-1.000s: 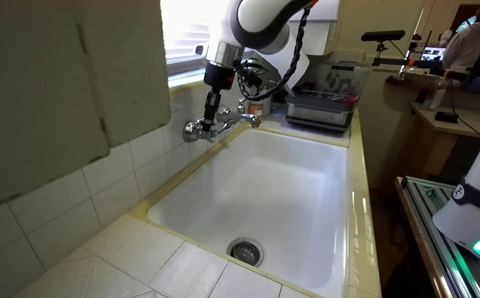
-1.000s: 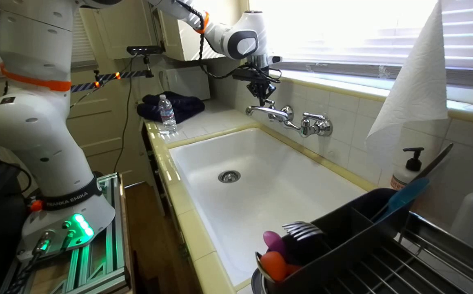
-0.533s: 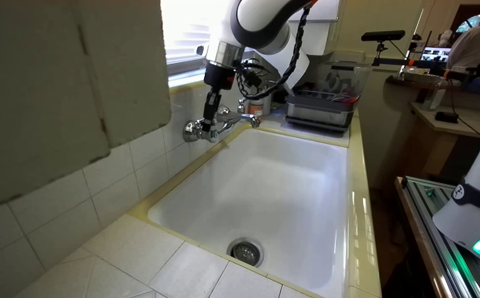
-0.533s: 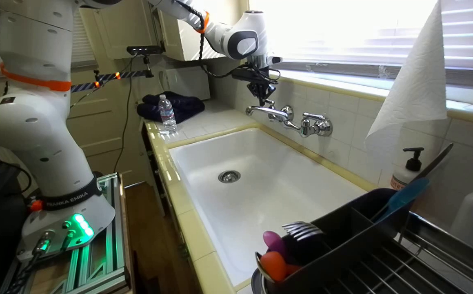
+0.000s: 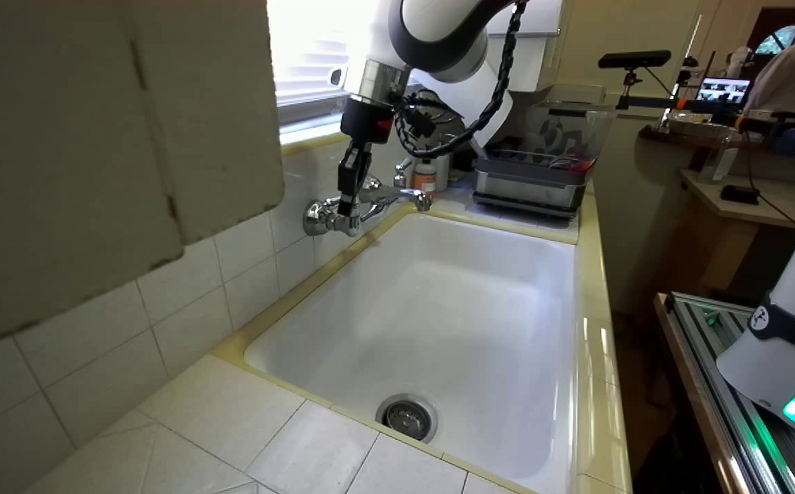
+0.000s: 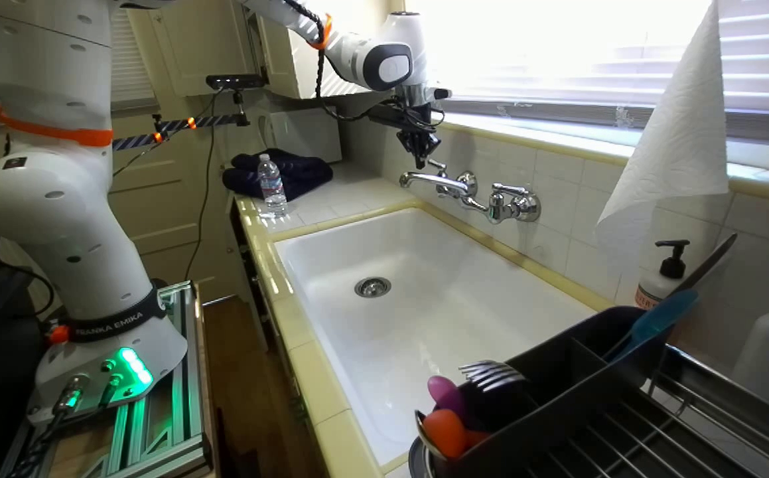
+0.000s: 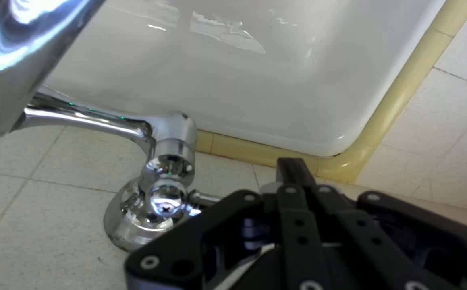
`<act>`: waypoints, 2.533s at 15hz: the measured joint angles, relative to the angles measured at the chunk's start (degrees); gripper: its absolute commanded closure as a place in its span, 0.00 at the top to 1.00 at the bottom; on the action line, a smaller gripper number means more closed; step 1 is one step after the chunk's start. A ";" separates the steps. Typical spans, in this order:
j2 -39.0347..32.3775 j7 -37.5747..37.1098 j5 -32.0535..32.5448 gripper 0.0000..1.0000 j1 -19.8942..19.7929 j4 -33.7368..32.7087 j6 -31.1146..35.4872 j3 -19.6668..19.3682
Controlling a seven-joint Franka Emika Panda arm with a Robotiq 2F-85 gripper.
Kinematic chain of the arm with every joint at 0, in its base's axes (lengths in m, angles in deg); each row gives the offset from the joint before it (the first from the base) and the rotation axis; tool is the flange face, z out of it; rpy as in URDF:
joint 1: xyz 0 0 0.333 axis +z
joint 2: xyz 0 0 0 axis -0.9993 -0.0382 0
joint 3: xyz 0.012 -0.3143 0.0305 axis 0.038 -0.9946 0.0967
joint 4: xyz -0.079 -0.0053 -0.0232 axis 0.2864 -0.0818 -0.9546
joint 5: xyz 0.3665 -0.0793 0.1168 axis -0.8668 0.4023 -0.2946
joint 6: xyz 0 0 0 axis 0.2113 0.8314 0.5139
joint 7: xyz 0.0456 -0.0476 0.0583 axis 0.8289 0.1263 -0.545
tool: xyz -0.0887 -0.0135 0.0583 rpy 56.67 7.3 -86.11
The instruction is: Push the faucet handle on the left backwards then push the faucet to the right.
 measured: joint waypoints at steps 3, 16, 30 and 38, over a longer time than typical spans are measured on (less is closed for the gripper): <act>2.42 -3.38 1.54 0.00 0.58 2.13 -1.74 -0.87; 12.90 -10.01 4.20 0.87 0.76 10.63 -4.92 -3.17; 13.91 -21.60 8.21 0.81 -0.92 12.09 -5.07 -8.68; 11.40 -23.16 8.34 1.00 -0.63 11.94 -5.09 -8.62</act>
